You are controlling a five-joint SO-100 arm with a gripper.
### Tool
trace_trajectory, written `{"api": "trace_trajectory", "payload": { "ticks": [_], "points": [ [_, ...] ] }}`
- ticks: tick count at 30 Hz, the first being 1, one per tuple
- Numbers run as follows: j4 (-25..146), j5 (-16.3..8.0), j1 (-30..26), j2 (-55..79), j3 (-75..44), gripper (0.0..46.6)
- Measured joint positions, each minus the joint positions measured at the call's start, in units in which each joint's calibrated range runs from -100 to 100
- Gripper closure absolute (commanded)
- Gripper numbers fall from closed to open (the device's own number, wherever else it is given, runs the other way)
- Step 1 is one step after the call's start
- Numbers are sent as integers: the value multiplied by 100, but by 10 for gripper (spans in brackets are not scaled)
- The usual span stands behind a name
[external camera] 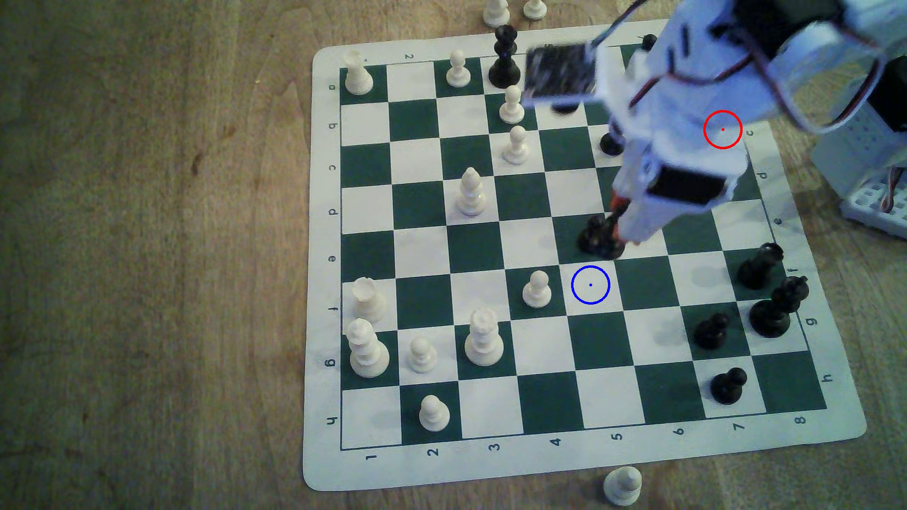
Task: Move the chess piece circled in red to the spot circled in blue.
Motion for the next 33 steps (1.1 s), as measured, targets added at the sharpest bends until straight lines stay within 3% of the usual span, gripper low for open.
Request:
{"api": "trace_trajectory", "payload": {
  "ticks": [8,12,33],
  "points": [
    [-398,0,-221,670,-36,461],
    [-454,5,-229,938,-136,435],
    [-518,78,-111,1525,-136,459]
  ]
}}
